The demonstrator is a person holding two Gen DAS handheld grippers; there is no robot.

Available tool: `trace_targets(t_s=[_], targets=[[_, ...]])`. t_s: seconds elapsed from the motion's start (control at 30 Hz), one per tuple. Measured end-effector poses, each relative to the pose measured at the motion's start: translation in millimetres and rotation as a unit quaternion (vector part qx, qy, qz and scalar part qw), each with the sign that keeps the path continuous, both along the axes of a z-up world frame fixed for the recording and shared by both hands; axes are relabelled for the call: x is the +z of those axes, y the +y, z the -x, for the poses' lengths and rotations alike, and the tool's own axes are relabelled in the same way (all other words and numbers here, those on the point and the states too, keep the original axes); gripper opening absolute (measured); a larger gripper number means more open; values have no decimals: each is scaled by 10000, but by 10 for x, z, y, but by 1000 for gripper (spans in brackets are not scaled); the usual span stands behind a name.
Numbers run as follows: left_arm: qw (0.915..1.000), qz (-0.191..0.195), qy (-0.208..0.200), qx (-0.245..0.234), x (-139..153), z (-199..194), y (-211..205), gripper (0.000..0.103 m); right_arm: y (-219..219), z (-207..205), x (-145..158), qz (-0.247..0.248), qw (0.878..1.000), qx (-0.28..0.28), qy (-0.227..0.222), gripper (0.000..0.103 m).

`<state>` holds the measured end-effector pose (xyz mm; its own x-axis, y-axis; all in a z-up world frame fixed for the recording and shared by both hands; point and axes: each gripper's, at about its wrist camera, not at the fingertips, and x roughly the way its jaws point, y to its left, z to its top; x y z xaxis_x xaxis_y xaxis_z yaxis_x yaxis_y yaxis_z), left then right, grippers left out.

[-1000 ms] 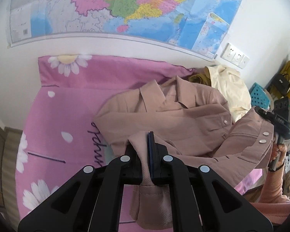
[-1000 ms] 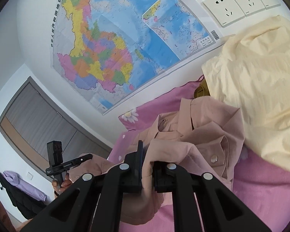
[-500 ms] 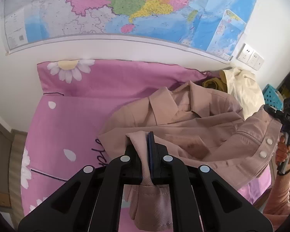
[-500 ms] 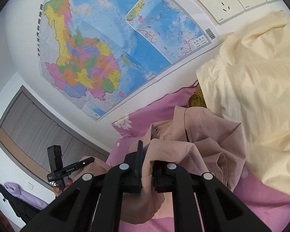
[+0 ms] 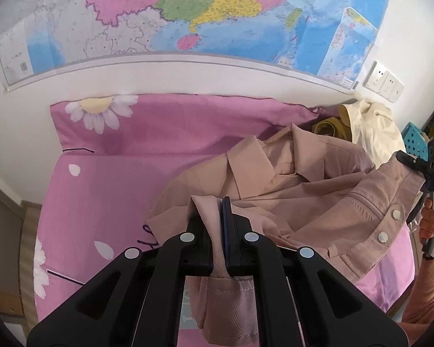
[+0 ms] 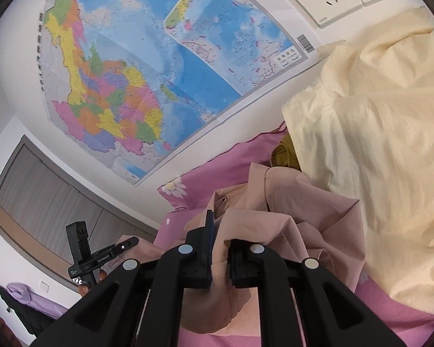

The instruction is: Fold large clothes

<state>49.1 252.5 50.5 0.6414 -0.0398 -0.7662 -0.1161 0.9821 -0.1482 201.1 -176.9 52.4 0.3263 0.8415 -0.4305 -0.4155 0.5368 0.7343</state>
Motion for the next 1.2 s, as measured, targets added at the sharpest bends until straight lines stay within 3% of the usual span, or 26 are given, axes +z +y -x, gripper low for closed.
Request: trace_targets(t_s=[0.6, 0.83, 0.9, 0.97, 1.07, 1.2], targets=[[9985, 39, 485, 235, -281, -413, 180, 8, 103, -470, -317, 249, 9980, -137, 564, 14], [9966, 165, 700, 394, -415, -603, 283, 8, 142, -580, -321, 426, 9973, -92, 588, 24], [9960, 166, 762, 447, -456, -667, 307, 8, 162, -599, -306, 471, 9973, -44, 557, 30], [9950, 206, 841, 497, -495, -725, 331, 8, 184, -609, -284, 481, 9974, 6, 535, 52], [9938, 244, 936, 553, -567, -808, 369, 8, 241, -557, -223, 613, 9973, 184, 358, 70], [9916, 369, 1065, 633, -667, -888, 446, 8, 263, -394, -159, 730, 9962, 452, 128, 81]])
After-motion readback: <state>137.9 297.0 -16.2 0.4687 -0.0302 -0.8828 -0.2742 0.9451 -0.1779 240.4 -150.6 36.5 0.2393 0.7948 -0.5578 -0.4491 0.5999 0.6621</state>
